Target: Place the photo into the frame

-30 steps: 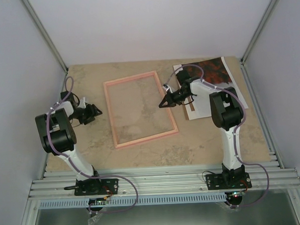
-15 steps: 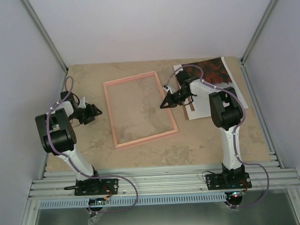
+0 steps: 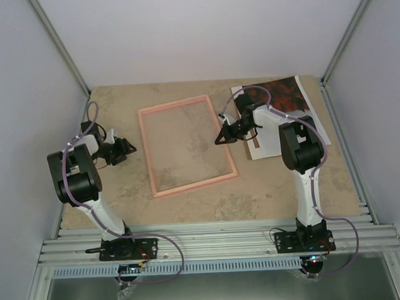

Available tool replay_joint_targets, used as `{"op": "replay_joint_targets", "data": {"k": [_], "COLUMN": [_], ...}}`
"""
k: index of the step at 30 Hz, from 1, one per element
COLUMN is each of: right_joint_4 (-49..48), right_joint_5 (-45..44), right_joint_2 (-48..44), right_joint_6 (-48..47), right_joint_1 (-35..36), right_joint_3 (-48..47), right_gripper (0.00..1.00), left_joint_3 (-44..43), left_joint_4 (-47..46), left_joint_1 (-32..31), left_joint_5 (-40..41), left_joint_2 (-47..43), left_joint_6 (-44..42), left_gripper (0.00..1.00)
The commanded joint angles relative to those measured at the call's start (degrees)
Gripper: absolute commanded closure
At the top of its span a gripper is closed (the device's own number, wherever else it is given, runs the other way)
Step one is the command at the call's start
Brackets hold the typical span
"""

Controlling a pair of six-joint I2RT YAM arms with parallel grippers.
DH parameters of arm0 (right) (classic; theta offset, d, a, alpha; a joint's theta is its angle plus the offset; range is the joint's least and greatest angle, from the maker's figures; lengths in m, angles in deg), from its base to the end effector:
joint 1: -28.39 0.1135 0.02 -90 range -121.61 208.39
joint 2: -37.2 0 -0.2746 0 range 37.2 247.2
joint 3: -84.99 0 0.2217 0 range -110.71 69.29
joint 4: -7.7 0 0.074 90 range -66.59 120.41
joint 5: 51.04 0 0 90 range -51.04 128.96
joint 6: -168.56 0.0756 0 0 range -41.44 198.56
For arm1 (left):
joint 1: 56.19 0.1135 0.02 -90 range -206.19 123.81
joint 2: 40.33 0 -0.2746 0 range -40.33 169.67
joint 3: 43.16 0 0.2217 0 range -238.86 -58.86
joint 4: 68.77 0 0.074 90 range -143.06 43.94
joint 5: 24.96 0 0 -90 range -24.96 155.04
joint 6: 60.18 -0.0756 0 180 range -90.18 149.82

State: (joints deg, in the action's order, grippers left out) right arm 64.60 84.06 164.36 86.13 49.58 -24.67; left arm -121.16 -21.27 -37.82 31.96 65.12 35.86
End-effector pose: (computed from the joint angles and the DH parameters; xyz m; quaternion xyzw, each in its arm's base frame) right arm 0.3830 0.2059 0.1430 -0.1602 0.9024 0.3992 0.0271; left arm 0.3220 0.0634 0.1433 -0.1645 0.9368 -0.2671 0.1551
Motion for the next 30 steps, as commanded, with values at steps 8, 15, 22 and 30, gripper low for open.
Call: {"op": "replay_joint_targets", "data": {"k": [8,15,22,30], "right_joint_4": [0.3,-0.6,-1.1,-0.3], "right_joint_5": [-3.1,-0.4,-0.4,-5.4], "right_joint_2": [0.7,1.0,0.9,-1.9], "right_joint_6": [-0.8,-0.1,0.3,-1.5], "right_joint_1": [0.2,0.5,0.7,0.7], "right_joint_3": [-1.9,-1.7,-1.7,-2.8], "right_gripper": [1.00,1.00,0.90,0.51], "left_joint_3": [-0.3,0.0,0.2,-0.2], "left_joint_4": [-0.9,-1.0,-1.1,-1.4], "left_joint_1": [-0.5,-0.6,-0.7,-0.7], "left_joint_5": [0.5,0.4,0.5,0.8], "left_joint_2": [1.6,1.6,1.4,1.0], "left_joint_6": [0.0,0.0,0.0,-0.2], "left_gripper": [0.37,0.36,0.36,0.32]}}
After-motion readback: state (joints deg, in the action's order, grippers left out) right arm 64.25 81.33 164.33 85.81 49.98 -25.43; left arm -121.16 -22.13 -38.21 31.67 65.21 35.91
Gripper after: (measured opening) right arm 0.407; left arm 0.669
